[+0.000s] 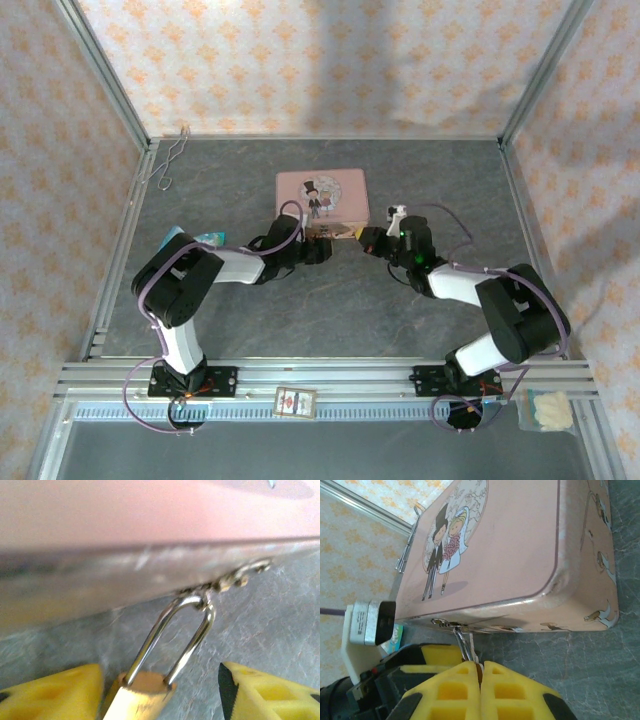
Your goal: Unlock a padlock with a key
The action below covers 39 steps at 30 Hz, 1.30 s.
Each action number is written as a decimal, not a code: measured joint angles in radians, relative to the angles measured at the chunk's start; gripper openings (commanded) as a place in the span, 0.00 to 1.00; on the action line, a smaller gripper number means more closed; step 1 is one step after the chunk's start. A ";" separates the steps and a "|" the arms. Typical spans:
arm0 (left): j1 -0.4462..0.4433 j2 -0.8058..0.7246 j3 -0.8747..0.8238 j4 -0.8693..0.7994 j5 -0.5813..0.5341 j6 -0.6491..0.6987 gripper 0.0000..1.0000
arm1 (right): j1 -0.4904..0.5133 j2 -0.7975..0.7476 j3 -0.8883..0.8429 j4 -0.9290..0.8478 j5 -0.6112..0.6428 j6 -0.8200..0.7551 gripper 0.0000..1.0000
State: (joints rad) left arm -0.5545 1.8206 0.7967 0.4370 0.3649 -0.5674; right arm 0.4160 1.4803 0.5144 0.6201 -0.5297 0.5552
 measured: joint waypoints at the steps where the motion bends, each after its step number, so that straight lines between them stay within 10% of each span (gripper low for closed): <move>1: 0.000 0.011 0.012 0.002 0.002 0.004 0.60 | 0.000 -0.001 -0.002 -0.002 0.000 0.000 0.00; 24: 0.000 0.067 -0.003 0.150 0.048 -0.107 0.05 | 0.000 -0.019 -0.040 -0.003 -0.007 0.017 0.00; 39: 0.003 0.067 -0.100 0.576 0.110 -0.594 0.00 | 0.000 -0.090 -0.190 0.155 -0.107 0.260 0.00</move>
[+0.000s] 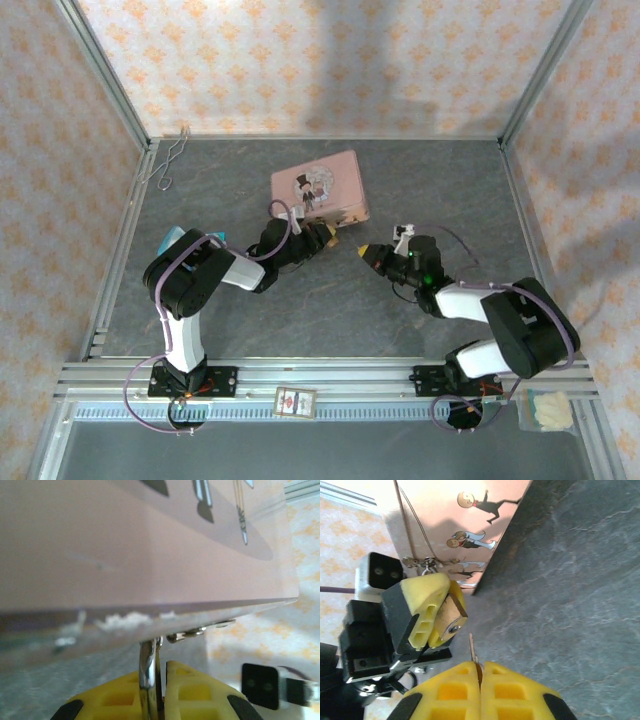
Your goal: Unlock a padlock with a key
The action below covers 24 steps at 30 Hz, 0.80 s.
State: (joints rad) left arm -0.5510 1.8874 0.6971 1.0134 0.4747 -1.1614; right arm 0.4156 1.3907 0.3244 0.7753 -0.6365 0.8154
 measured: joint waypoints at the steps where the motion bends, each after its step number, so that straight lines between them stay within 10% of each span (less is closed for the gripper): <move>1: -0.001 0.000 -0.001 0.015 0.000 -0.027 0.00 | 0.000 -0.003 -0.007 0.028 -0.009 0.023 0.00; 24: -0.051 0.014 -0.012 0.161 -0.037 -0.238 0.00 | 0.049 0.174 -0.033 0.431 -0.037 0.248 0.00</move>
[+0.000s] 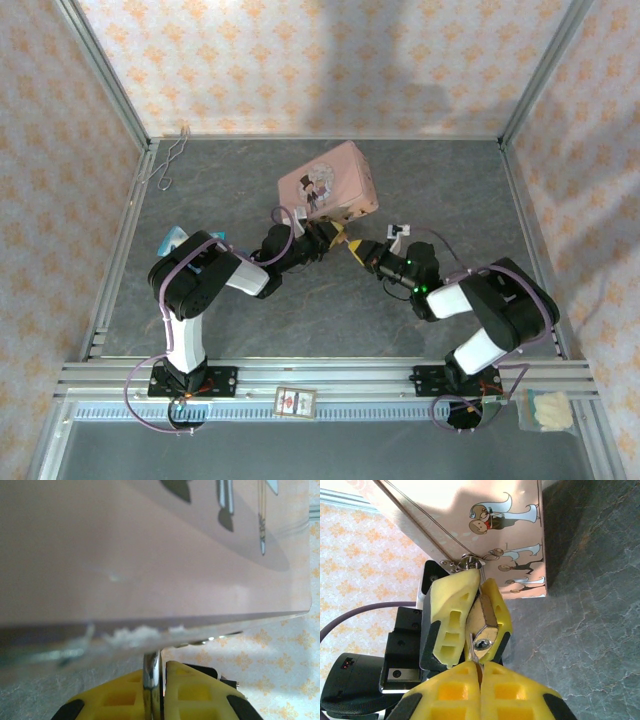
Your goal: Unlock a padlock with a key
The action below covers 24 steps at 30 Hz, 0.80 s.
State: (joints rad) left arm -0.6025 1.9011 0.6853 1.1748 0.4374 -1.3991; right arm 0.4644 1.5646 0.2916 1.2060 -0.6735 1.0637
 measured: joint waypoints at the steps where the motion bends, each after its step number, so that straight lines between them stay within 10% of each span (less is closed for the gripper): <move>1: 0.000 0.000 0.000 0.001 0.000 0.000 0.00 | 0.001 0.000 0.000 0.003 0.000 0.001 0.00; 24: -0.003 0.000 -0.008 0.012 -0.021 -0.011 0.00 | 0.014 -0.054 -0.043 -0.061 0.020 -0.028 0.00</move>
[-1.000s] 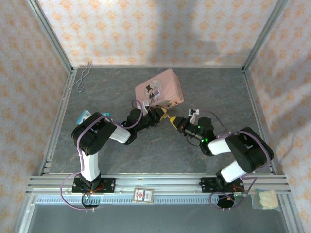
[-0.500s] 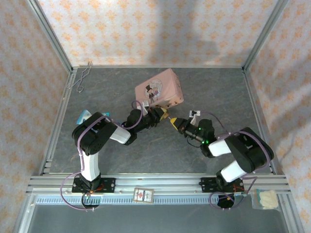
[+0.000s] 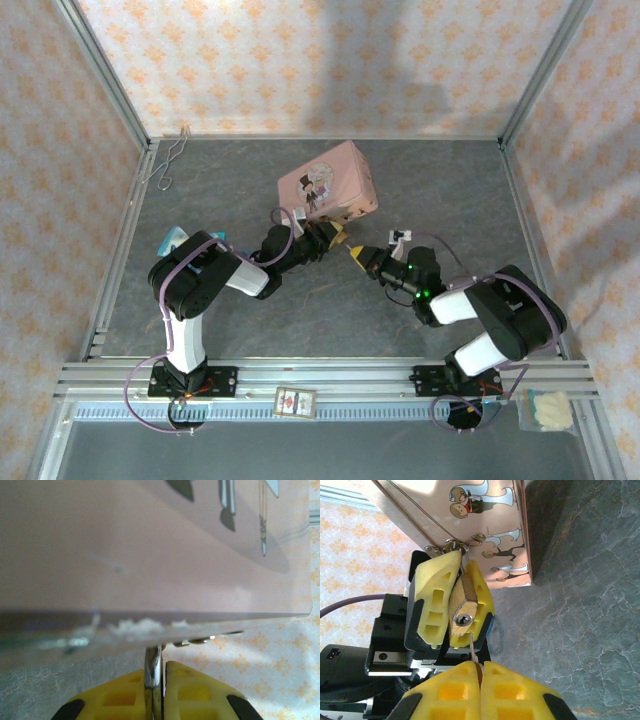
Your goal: Unlock a padlock with a key
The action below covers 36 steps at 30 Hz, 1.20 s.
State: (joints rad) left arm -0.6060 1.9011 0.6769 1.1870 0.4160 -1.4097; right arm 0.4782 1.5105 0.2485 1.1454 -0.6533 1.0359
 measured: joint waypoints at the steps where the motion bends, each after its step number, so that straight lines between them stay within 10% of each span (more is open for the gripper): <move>1: -0.002 0.000 0.000 0.000 -0.004 0.000 0.00 | 0.002 0.003 0.000 0.002 -0.001 0.000 0.00; 36: -0.016 0.000 -0.011 0.015 -0.043 -0.008 0.00 | 0.012 0.099 0.027 0.142 0.010 0.074 0.00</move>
State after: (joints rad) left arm -0.6220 1.9007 0.6662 1.2018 0.3733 -1.4181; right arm 0.4904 1.6093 0.2756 1.2877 -0.6430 1.1103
